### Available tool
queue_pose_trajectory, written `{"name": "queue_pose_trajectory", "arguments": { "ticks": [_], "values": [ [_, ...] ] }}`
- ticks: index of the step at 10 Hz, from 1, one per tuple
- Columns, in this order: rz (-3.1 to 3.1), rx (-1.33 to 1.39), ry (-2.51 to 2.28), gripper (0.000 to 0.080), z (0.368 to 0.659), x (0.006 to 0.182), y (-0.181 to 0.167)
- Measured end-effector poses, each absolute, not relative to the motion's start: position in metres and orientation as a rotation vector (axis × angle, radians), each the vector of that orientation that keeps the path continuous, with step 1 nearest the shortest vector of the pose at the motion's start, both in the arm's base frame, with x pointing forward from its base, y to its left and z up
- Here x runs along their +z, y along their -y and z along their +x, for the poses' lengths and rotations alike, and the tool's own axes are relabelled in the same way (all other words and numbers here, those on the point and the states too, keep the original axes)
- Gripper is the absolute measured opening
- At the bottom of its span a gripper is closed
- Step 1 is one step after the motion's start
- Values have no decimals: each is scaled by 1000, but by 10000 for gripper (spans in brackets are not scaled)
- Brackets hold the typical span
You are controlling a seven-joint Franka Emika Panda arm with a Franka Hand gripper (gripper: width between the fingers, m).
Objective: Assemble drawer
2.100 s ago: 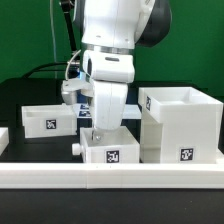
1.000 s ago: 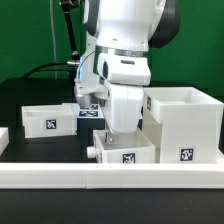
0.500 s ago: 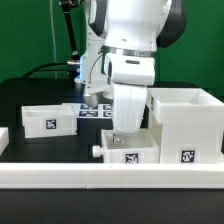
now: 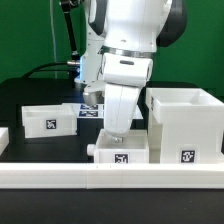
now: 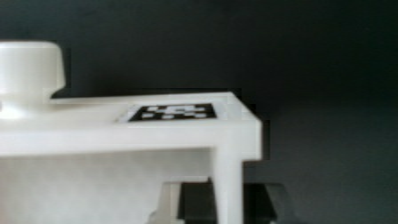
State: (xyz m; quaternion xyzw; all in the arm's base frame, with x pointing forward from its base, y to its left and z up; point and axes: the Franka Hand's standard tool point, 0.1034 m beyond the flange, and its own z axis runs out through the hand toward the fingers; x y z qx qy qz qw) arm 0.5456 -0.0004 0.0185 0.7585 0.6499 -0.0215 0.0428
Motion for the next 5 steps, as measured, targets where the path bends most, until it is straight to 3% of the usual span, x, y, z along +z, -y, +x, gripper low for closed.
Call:
{"name": "queue_pose_trajectory", "arguments": {
  "ticks": [5],
  "values": [
    [2246,-62,-2042,41,548,19,-8]
  ]
}}
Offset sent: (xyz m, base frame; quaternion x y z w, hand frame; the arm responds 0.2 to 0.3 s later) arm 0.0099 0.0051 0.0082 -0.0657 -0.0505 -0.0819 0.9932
